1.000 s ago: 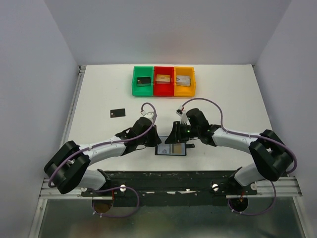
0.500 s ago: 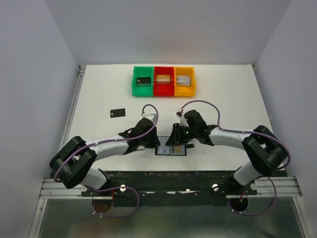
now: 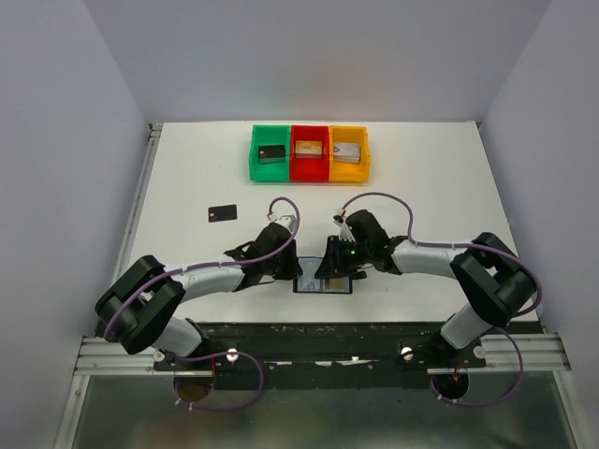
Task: Take the credit cards out of the card holder
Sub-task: Remove the credit card from the card holder.
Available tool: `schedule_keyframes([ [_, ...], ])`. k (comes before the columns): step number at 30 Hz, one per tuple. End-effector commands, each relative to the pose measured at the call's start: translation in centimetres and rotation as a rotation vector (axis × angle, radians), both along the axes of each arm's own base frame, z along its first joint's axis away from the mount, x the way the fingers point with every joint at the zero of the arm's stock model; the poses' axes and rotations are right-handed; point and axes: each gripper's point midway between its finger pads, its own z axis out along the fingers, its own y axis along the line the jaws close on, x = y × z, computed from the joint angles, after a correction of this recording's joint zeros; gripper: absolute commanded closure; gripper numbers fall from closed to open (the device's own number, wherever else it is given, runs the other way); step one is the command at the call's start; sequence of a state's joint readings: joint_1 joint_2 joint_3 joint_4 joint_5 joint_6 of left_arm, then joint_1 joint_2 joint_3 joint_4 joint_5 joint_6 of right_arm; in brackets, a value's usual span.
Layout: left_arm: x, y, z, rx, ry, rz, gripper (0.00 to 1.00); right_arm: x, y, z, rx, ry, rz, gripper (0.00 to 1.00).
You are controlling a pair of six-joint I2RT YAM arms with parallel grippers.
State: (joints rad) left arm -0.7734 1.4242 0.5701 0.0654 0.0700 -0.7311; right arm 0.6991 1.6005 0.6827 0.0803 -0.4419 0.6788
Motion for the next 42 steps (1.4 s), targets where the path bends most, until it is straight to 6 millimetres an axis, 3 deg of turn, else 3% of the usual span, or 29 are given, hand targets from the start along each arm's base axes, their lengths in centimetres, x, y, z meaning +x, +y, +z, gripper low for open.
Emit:
schedule_keyframes([
  [1, -0.4, 1.3, -1.3, 0.054, 0.027, 0.029, 0.98, 0.1, -0.5, -1.1, -0.034, 0.011, -0.018, 0.62],
  [13, -0.7, 1.5, -1.9, 0.060, 0.045, 0.036, 0.98, -0.3, 0.3, -1.1, 0.020, 0.041, -0.007, 0.63],
  [22, -0.3, 1.1, -0.2, 0.037, 0.021, 0.037, 0.88, -0.2, 0.3, -1.4, 0.019, 0.048, -0.017, 0.64],
  [30, 0.0, 1.6, 1.1, 0.050, -0.008, 0.044, 0.87, -0.3, 0.3, -1.5, 0.017, 0.049, -0.019, 0.64],
  [42, -0.3, 1.7, -0.5, 0.073, 0.025, 0.039, 0.90, -0.2, 0.9, -0.6, 0.075, 0.050, -0.022, 0.64],
])
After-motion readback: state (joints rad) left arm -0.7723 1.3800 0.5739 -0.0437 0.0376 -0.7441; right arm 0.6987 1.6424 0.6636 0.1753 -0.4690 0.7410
